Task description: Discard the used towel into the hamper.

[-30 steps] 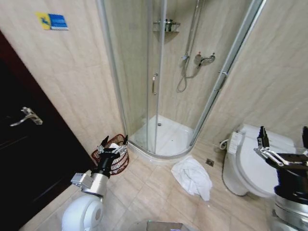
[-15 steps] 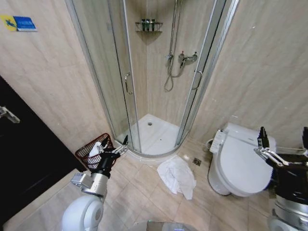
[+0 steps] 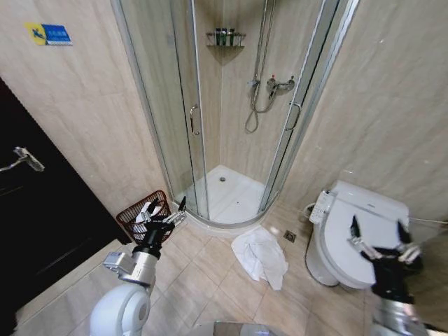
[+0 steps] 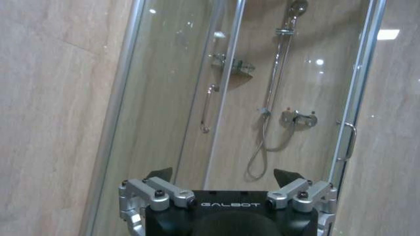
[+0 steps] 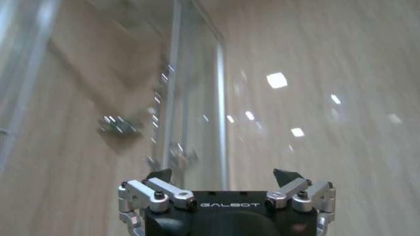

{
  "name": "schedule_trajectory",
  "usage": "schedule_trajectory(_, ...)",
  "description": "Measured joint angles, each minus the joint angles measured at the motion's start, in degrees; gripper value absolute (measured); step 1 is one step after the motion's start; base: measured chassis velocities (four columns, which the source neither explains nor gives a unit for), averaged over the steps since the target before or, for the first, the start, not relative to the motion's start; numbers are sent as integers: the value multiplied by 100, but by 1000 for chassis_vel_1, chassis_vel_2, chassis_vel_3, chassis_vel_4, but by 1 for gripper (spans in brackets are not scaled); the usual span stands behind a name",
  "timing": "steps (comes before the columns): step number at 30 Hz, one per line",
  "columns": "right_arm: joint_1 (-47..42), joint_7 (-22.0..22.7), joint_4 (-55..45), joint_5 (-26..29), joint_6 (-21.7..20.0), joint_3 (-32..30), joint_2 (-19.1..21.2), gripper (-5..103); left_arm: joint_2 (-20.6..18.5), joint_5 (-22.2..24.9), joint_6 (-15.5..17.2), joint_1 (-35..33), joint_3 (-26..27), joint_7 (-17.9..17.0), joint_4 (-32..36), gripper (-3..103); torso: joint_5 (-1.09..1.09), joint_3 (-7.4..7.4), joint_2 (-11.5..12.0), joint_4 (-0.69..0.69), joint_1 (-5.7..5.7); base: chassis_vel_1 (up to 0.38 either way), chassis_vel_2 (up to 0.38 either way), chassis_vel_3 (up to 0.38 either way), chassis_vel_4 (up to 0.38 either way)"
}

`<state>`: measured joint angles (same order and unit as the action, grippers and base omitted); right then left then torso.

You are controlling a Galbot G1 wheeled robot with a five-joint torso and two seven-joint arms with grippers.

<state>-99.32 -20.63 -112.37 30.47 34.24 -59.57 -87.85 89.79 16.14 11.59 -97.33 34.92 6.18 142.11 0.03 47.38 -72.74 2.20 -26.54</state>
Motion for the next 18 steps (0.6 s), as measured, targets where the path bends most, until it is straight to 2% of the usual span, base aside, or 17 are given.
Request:
schedule_trajectory(2, 1, 5, 15, 0, 0, 5, 1, 100, 0, 0, 0, 0, 0, 0, 0, 100, 0, 0, 0, 0, 0, -69, -22, 21, 20)
schedule_trajectory(9, 258, 509, 864, -167, -180, 344, 6, 100, -1, 0, 0, 0, 0, 0, 0, 100, -5, 0, 0, 1, 1, 0, 0, 0, 0)
schedule_trajectory(13, 294, 650, 1236, -258, -228, 510, -3, 100, -1, 0, 0, -1, 0, 0, 0, 100, -3, 0, 0, 0, 1, 0, 0, 0, 0)
schedule_trajectory(18, 218, 886, 1756, -166, -532, 967, 4, 100, -1, 0, 0, -1, 0, 0, 0, 100, -3, 0, 0, 0, 1, 0, 0, 0, 0)
